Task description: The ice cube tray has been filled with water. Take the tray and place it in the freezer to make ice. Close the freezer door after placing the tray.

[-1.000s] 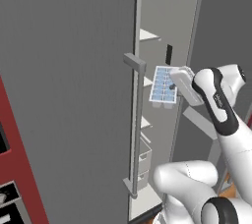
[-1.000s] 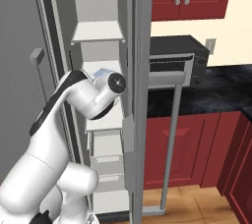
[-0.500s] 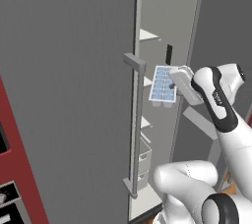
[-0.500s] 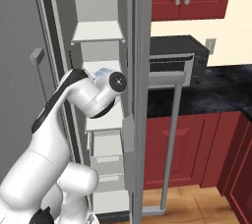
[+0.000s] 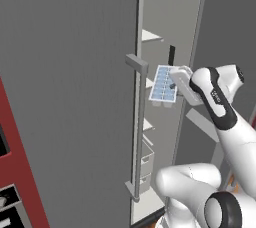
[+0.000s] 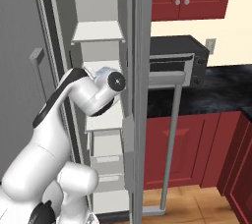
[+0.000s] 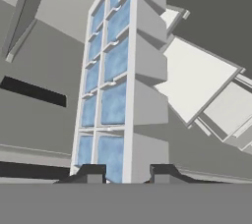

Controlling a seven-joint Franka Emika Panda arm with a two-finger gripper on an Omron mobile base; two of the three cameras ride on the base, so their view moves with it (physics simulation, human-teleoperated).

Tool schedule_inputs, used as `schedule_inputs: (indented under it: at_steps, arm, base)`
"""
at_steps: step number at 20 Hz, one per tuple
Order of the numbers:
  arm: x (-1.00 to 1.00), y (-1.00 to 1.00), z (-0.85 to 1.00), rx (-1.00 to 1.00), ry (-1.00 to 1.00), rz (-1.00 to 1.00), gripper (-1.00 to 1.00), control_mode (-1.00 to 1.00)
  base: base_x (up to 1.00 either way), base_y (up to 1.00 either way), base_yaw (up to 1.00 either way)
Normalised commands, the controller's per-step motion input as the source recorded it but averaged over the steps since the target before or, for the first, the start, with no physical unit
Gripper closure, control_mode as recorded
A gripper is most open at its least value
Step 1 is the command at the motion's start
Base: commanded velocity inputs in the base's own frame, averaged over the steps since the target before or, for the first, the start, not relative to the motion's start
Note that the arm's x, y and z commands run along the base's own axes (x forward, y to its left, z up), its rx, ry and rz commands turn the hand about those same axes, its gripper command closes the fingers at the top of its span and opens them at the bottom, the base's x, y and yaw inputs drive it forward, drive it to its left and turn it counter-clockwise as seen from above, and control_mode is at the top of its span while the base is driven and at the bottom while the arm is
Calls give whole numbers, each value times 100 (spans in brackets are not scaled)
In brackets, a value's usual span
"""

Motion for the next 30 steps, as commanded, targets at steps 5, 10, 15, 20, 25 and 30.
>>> schedule_inputs:
  at_steps: [5,10,15,20,25,30]
  arm:
    - [16,0,0,0,0,0,100,-100]
    - [22,0,-3,0,0,1,100,-100]
    - [30,1,-14,0,2,2,100,-100]
    - [25,9,-19,0,0,0,100,-100]
    - [19,10,-15,0,0,0,100,-100]
    - [21,12,-12,0,0,0,100,-100]
  base:
    - [0,0,0]
    - [0,0,0]
    - [0,0,0]
    - [0,0,0]
    - [0,0,0]
    - [0,0,0]
